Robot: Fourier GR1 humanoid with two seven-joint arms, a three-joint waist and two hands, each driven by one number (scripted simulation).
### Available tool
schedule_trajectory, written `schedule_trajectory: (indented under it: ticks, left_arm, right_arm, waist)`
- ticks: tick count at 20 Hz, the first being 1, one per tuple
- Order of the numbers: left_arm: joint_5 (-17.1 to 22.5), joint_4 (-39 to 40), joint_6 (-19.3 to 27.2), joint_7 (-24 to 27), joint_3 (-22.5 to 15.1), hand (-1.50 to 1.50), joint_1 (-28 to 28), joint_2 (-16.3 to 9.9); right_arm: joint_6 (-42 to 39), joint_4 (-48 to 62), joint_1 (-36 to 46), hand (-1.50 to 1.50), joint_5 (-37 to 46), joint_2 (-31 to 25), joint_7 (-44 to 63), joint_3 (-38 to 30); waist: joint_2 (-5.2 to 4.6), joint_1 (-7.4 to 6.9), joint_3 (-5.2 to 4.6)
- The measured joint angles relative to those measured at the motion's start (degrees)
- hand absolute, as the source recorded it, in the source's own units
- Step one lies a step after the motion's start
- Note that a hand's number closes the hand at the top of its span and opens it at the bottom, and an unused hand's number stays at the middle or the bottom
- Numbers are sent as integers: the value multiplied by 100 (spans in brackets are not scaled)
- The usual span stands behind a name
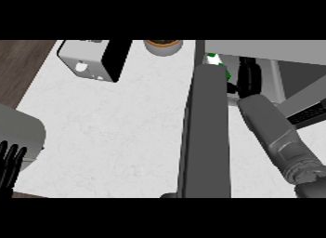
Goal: Pick up the milk, place it into the microwave and close the microwave
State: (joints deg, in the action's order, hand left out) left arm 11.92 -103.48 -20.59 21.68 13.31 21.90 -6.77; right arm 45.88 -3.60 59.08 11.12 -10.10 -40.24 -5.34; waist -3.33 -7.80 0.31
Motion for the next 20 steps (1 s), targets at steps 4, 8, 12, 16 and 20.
schedule_trajectory:
  ticks: [4,8,12,16,20]
  left_arm:
    - [22,40,-30,72,89,-150,21,-40]
    - [-27,-36,18,87,51,-150,43,29]
    - [-57,-11,-42,245,81,-150,183,48]
    - [-116,-32,-35,277,51,-150,285,107]
    - [-138,-138,-106,299,-3,-150,475,152]
  right_arm:
    - [-132,-31,-96,-150,-27,-8,-102,-38]
    - [-220,-97,-133,-150,-90,27,-177,-117]
    - [-394,-142,-298,-150,-153,15,-342,-194]
    - [-869,-237,-456,-150,-266,-47,-605,-307]
    - [-1425,-311,-609,-150,-415,5,-859,-444]
  waist:
    - [30,56,-1]
    - [64,122,-1]
    - [89,168,-3]
    - [121,255,-3]
    - [158,325,-5]
